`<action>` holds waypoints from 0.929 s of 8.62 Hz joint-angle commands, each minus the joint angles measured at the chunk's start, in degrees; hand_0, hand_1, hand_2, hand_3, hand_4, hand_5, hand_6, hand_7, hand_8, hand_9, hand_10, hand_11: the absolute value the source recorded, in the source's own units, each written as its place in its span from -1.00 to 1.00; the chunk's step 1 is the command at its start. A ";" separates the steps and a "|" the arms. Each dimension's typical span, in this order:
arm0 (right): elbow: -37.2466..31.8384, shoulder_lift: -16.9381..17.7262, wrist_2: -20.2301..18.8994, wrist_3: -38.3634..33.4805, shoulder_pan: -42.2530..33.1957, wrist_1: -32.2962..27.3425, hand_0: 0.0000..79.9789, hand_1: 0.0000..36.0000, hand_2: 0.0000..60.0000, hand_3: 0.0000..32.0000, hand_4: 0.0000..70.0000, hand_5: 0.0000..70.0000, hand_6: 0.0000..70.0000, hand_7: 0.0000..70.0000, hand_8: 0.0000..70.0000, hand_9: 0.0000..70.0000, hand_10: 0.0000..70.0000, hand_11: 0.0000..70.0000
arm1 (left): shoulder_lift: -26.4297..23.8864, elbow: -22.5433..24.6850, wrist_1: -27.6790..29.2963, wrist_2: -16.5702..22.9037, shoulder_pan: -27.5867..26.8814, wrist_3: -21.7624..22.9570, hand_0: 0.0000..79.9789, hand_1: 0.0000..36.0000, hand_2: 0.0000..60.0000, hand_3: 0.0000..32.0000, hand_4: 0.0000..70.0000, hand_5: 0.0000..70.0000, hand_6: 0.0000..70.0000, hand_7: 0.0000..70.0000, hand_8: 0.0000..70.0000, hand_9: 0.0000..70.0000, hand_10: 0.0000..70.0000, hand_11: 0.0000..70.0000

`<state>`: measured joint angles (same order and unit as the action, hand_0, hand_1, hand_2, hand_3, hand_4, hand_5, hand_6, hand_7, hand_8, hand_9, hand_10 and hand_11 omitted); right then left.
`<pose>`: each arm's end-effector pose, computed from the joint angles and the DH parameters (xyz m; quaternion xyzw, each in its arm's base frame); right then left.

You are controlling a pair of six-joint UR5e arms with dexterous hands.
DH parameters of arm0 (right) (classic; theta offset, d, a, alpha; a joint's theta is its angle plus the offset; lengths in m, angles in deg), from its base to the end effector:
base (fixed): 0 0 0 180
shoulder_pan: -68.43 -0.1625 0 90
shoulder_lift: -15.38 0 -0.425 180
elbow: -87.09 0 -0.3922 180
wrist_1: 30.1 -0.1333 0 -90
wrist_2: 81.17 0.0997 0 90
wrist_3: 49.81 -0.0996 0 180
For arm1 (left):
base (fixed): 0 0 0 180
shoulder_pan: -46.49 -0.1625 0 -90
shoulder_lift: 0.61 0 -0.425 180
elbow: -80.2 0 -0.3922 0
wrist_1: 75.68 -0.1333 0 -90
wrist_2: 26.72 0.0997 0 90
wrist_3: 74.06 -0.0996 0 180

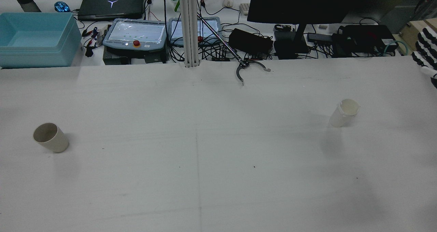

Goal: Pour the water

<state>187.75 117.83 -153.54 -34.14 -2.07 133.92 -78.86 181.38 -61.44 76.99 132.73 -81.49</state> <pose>0.0149 -0.4475 0.6631 0.0680 -0.7824 0.6153 0.0682 -0.0817 -0.4295 0.6565 -0.0487 0.7826 -0.6014 0.1532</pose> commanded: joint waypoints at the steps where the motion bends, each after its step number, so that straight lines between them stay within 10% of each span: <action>1: -0.72 -0.05 -0.41 -0.01 0.20 0.16 0.24 0.19 -0.32 -1.00 -1.00 -0.86 -0.80 -0.94 -0.99 -1.00 -1.00 -1.00 | 0.64 -0.18 2.00 -0.09 0.07 -4.05 0.35 -0.48 -1.00 -1.00 -0.51 -1.00 -0.78 -0.85 -0.99 -1.00 -0.96 -0.89; 4: -0.90 -0.06 -1.64 0.60 0.55 0.42 0.24 0.19 -0.31 -1.00 -1.00 -0.85 -0.78 -0.88 -0.99 -1.00 -1.00 -1.00 | 1.00 -9.48 10.53 0.09 -2.82 -11.88 0.32 -0.59 -1.00 -1.00 -0.53 -1.00 -0.81 -0.89 -0.99 -1.00 -0.93 -0.85; 7: -0.90 -0.06 -1.64 0.86 0.90 0.51 0.24 0.21 -0.28 -1.00 -1.00 -0.85 -0.77 -0.84 -0.98 -1.00 -1.00 -1.00 | 1.00 -11.35 12.30 -3.75 -11.24 -15.59 0.51 -0.07 -1.00 -1.00 -0.58 -1.00 -0.79 -0.85 -0.99 -1.00 -0.90 -0.78; 8: -0.99 -0.06 -1.64 0.86 0.81 0.51 0.24 0.21 -0.26 -1.00 -1.00 -0.85 -0.76 -0.81 -0.98 -1.00 -1.00 -1.00 | 0.91 -11.43 12.74 -8.65 -16.58 -15.60 0.89 0.30 -1.00 -1.00 -0.62 -1.00 -0.78 -0.84 -0.99 -1.00 -0.87 -0.72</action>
<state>186.84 117.77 -155.16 -33.40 -1.30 134.41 -77.87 170.68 -49.93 75.49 124.92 -96.08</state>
